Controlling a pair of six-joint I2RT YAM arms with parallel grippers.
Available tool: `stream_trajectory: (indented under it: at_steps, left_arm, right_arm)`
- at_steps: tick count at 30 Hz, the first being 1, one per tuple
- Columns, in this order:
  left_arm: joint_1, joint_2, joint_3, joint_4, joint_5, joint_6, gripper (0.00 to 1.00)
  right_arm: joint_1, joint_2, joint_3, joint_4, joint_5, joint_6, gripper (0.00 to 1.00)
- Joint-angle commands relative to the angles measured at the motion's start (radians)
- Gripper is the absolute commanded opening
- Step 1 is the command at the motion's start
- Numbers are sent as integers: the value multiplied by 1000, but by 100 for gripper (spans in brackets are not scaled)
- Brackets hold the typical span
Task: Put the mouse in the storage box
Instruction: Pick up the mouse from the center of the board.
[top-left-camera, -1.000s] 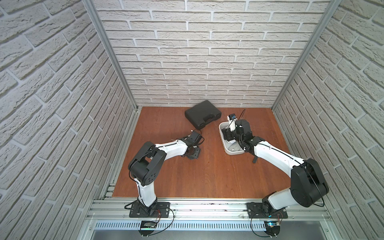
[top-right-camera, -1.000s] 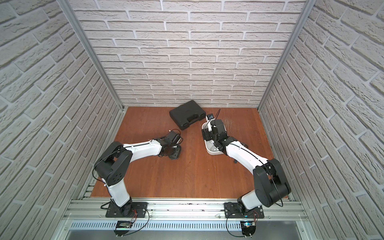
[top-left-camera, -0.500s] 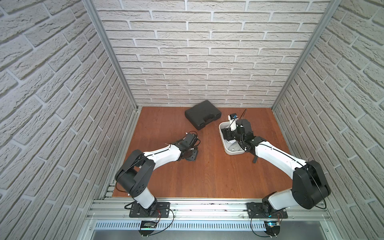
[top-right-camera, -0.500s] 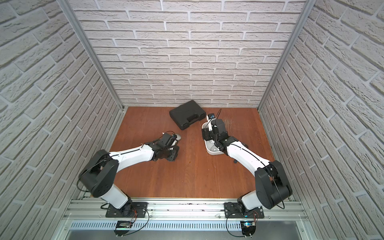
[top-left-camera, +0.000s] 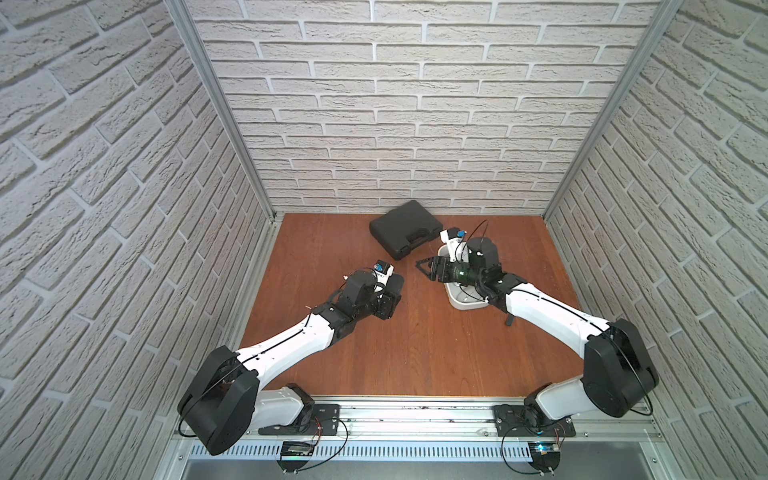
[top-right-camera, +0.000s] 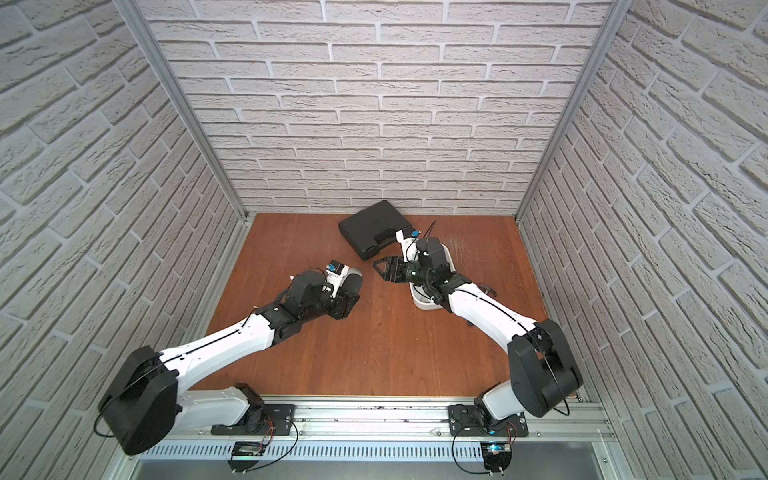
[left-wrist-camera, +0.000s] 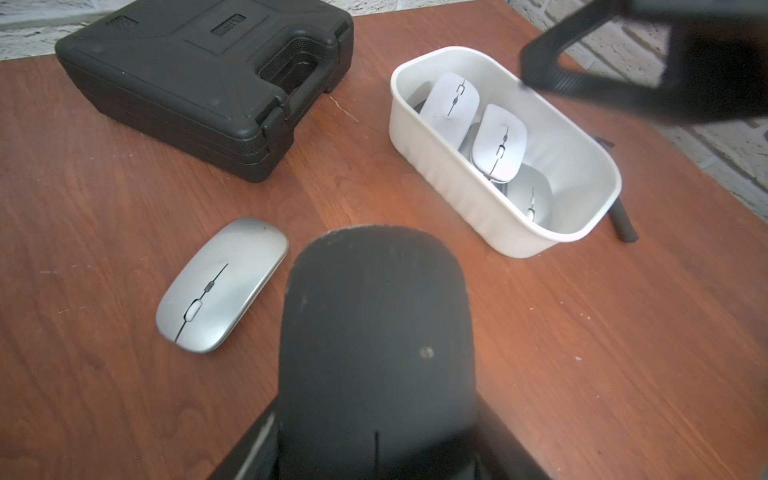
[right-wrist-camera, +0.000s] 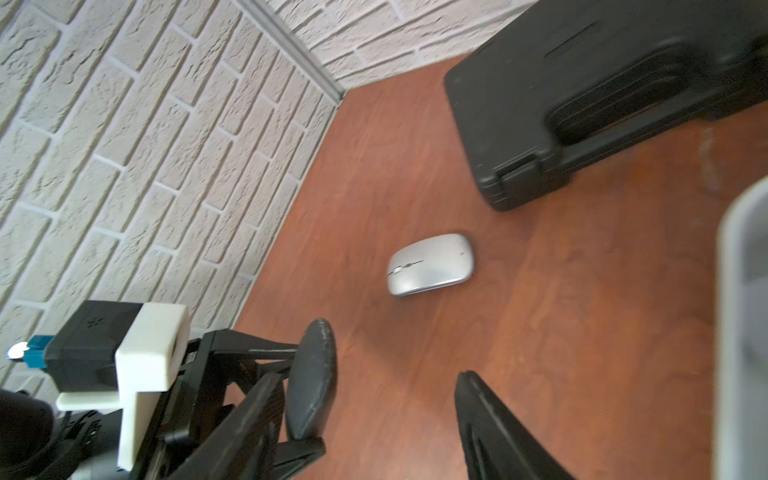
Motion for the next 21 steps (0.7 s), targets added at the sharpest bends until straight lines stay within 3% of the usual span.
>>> stream_trajectory:
  at_steps: [1,6,11,21]
  left_arm:
    - [-6,-144,-68,201,62,32,62]
    - [-4,-289,-175,357,124,56,64]
    - [-3,-348,-210,396,158,58,63]
    - [-4,-376,-228,406,186,55,62]
  right_arm:
    - [0,-62,33,-10,-129,111,70]
    - [6,-64,31,-3,-348,300,69]
    - [39,-9,2,169,-579,464,69]
    - [165,165,19,351,-649,608,66]
